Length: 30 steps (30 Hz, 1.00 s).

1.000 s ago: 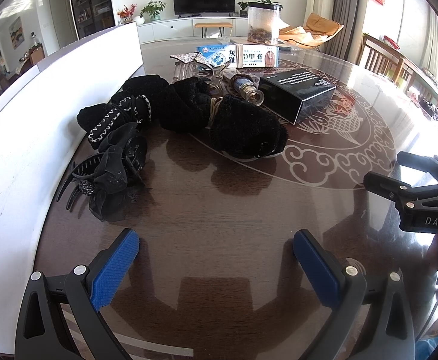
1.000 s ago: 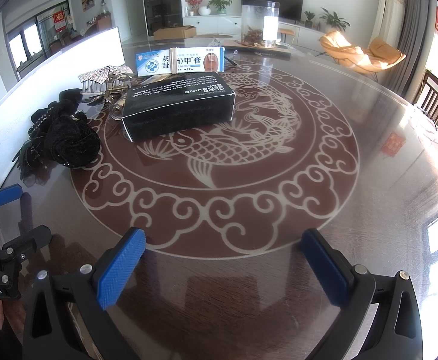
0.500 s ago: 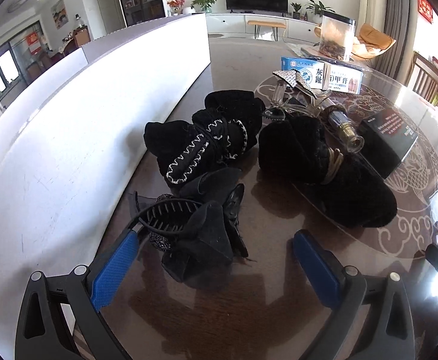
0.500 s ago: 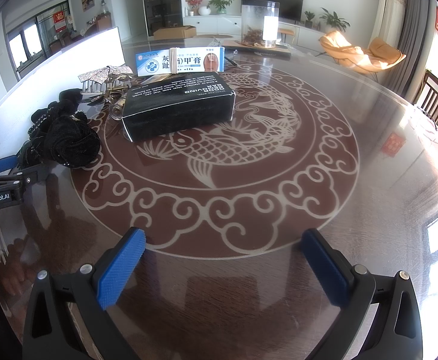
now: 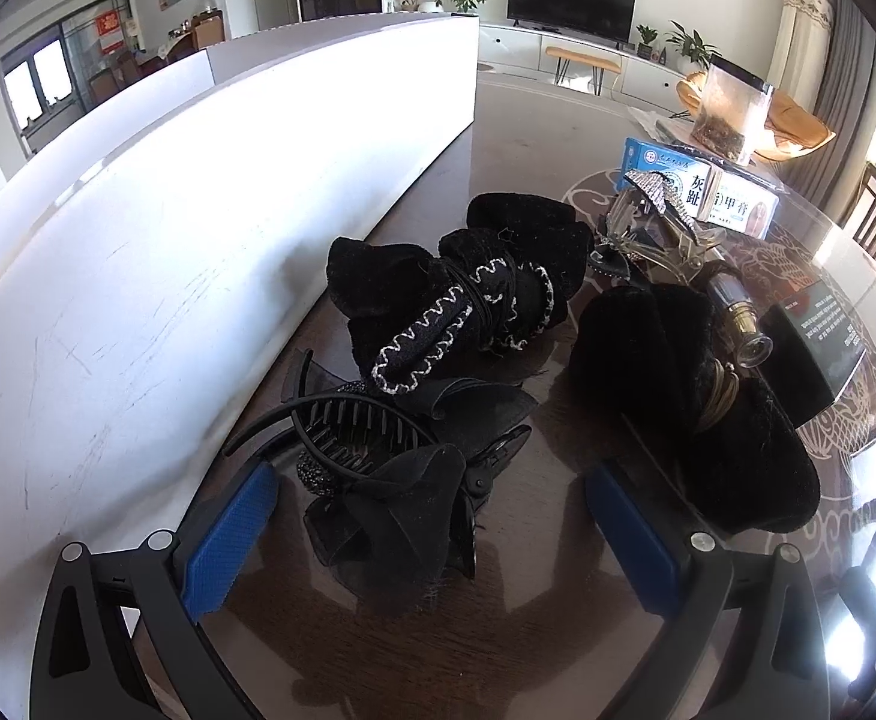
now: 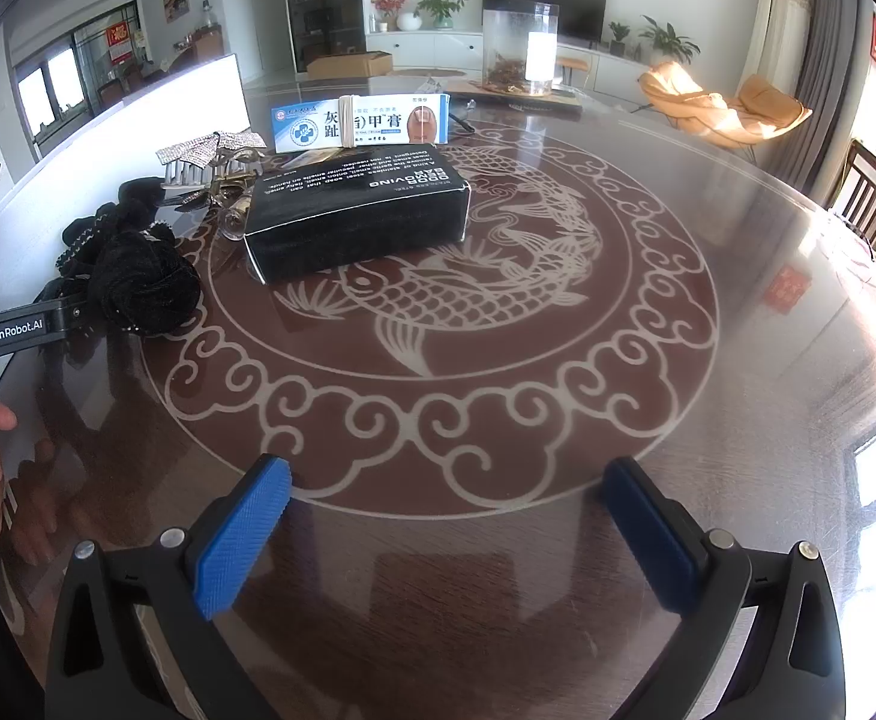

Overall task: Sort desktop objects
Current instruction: 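Lower the left tool onto the black hair claw clip and close it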

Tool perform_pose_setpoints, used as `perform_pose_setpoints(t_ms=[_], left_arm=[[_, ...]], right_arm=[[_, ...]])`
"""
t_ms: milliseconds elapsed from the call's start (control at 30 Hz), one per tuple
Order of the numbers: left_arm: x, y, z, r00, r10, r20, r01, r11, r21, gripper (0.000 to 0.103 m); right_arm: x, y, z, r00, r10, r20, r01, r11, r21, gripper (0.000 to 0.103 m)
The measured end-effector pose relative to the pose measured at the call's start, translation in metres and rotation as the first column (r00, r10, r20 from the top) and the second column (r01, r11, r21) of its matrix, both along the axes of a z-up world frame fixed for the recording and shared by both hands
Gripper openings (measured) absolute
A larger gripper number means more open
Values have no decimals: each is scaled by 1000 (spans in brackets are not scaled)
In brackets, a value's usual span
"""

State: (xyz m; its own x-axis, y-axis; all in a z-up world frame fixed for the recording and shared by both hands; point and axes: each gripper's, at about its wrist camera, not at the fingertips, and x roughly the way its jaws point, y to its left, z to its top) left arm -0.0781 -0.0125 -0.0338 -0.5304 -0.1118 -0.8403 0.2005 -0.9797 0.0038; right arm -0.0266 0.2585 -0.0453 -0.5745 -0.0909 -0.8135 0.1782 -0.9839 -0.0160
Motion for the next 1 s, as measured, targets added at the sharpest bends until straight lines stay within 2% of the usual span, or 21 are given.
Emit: perform_pose_setpoints(t_ms=[133,233,333,367,533,767,867,933,1000], left_arm=[[-3,5,3,998,57,23,-58,997,48,103],[-11,13,8,990,138,24,-138,990,-5,103],[-20,7,1,974,218,60,-220,975,27,103],[-23,6,-2,967,246,62,-247,969,10,103],[-29,-2,-4,957,289,33,-289,957,4,103],[-31,-3,-6,969,246,-3,-246,969,-5,103],[-29,2,-7,981,192,-8,-192,981,-2,103],[-28,7,-4,990,134,-33,-135,991,-7,95],[-30,12,-4,997,71,-37,-72,997,-11,95]], right_arm=[[0,0,0,1000,0,0,0,1000,0,103],[0,0,0,1000,0,0,0,1000,0,103],[0,0,0,1000,0,0,0,1000,0,103],[0,0,0,1000,0,0,0,1000,0,103],[0,0,0,1000,0,0,0,1000,0,103],[0,0,0,1000,0,0,0,1000,0,103],[0,0,0,1000,0,0,0,1000,0,103],[0,0,0,1000,0,0,0,1000,0,103],[0,0,0,1000,0,0,0,1000,0,103]])
